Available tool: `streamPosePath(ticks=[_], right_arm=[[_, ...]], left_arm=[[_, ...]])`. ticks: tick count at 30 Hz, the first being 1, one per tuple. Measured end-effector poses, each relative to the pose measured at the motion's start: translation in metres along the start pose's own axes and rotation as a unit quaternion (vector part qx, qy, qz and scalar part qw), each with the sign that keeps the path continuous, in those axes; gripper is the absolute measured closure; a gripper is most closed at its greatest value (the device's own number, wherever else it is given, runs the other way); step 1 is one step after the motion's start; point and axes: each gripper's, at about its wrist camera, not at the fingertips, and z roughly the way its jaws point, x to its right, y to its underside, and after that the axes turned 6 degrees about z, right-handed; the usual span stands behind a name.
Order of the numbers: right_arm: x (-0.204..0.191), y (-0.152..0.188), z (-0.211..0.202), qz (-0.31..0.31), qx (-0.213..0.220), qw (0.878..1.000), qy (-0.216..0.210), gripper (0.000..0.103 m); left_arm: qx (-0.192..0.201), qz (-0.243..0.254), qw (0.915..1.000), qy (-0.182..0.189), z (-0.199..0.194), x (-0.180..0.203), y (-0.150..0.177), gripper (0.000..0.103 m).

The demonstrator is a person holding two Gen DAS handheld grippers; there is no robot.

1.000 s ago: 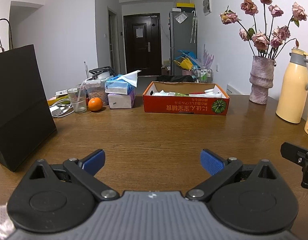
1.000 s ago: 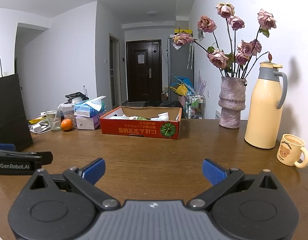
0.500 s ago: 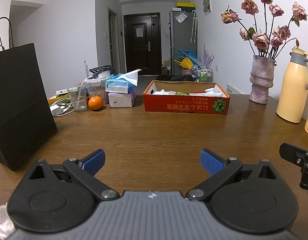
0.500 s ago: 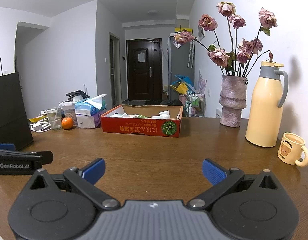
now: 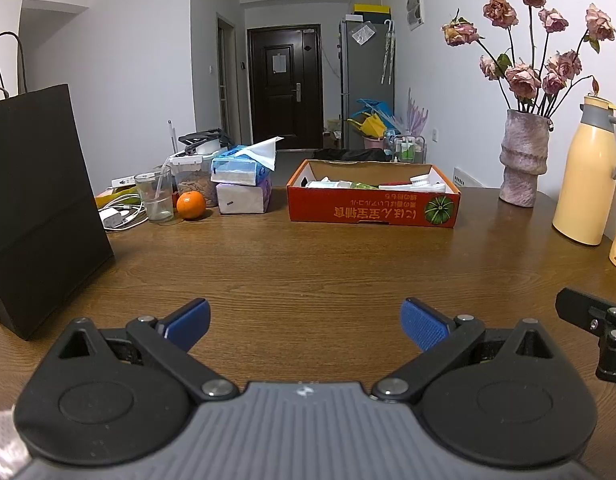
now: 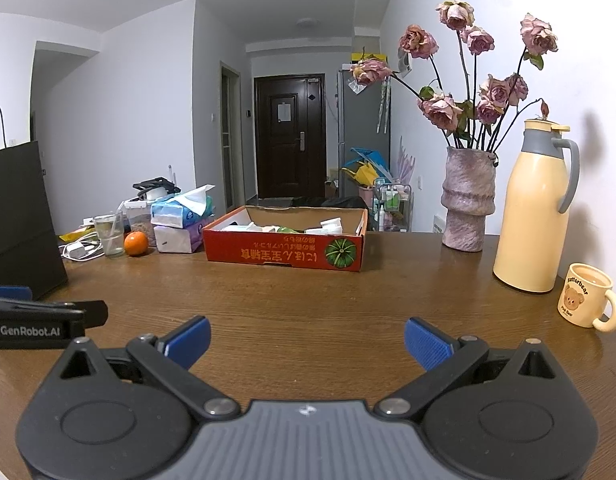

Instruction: Organize rigid objects

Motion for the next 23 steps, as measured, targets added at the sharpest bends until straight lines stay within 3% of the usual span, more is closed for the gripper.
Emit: streamPosePath(ticks=[23], right_arm=[[-0.005, 0.010, 0.003, 0.000, -0.006, 1.000, -0.002, 0.000]], left_arm=[[-0.007, 0.003, 1.0000, 0.006, 0.007, 0.004, 0.002, 0.000]])
